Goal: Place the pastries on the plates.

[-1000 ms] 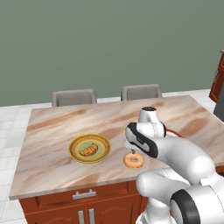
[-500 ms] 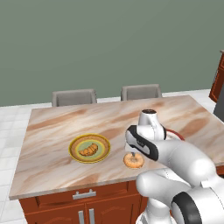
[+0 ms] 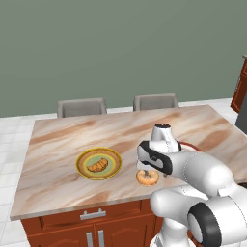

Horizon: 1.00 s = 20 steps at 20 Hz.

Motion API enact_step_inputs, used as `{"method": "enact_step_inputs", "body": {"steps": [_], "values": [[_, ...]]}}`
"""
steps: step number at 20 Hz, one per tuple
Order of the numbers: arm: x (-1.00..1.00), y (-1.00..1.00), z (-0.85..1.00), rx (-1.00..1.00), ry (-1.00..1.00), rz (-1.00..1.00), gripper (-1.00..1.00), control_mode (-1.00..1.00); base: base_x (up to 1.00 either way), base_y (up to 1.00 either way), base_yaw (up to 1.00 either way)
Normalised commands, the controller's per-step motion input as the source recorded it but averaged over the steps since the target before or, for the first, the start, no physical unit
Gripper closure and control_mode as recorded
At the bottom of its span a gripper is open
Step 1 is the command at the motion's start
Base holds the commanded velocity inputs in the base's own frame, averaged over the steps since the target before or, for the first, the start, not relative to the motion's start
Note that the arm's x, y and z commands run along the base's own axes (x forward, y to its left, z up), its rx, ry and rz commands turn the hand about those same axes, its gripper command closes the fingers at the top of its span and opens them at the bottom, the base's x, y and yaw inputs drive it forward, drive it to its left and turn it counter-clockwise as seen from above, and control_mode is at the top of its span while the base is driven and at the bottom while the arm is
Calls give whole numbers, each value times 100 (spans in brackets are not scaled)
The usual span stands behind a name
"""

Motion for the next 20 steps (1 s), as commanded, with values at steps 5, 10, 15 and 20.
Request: {"method": "enact_step_inputs", "body": {"steps": [5, 10, 15, 20], "values": [[-8, 0, -29, 0, 0, 0, -100, -100, 0, 0, 0], [-17, 0, -25, 0, 0, 0, -100, -100, 0, 0, 0], [-13, 0, -22, 0, -1, 0, 100, -100, 0, 0, 0], [0, 0, -3, 0, -5, 0, 100, -100, 0, 0, 0]]}}
